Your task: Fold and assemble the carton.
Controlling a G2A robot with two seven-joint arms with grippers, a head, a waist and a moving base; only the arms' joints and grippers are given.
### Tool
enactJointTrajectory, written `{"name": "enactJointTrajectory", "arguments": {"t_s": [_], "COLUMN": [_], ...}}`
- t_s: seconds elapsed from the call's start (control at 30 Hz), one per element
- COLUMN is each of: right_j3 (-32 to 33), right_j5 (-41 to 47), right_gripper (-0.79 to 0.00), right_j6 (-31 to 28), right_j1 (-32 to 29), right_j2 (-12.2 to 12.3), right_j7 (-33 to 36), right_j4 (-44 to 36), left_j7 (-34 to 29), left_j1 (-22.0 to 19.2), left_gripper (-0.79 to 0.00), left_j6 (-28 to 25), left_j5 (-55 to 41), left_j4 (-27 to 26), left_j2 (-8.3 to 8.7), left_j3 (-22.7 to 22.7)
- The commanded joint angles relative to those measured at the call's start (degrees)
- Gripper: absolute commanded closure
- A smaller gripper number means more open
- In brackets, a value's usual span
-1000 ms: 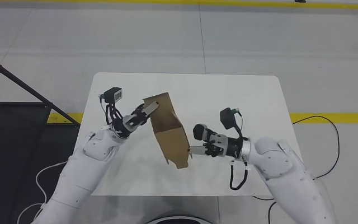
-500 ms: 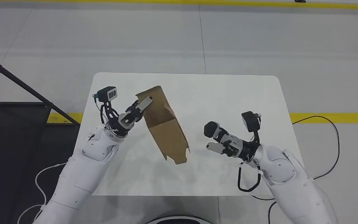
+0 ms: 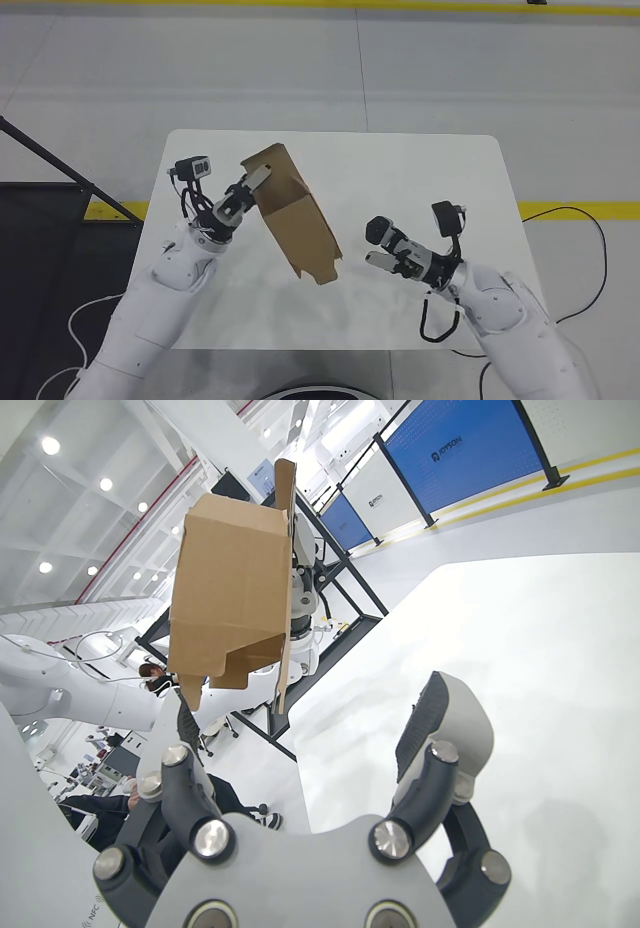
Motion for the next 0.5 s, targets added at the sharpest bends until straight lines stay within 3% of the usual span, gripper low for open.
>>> {"name": "enactJointTrajectory", "arguments": {"t_s": [0.0, 0.4, 0.47], "right_j3": [-0.37, -5.36, -5.68], "right_j5": [-0.84, -4.16, -4.11], "right_gripper": [-0.785, -0.785, -0.748], "right_j6": [0.0, 2.27, 2.14], "right_j1": [0.05, 3.9, 4.3], "right_j2": [-0.2, -2.14, -2.32], "right_j7": [-1.12, -5.16, -5.21], "right_j4": [0.39, 2.75, 3.11], "left_j7": [0.78, 6.51, 7.07], "left_j1": [-0.34, -1.78, -1.9], "left_gripper": [0.0, 0.0, 0.0], "left_j6": [0.31, 0.94, 0.96], "left_j5": [-0.17, 2.06, 2.32], "left_j4": [0.52, 2.36, 2.55], "left_j2": [-0.3, -2.29, -2.55], "left_j3": [0.5, 3.18, 3.38]}}
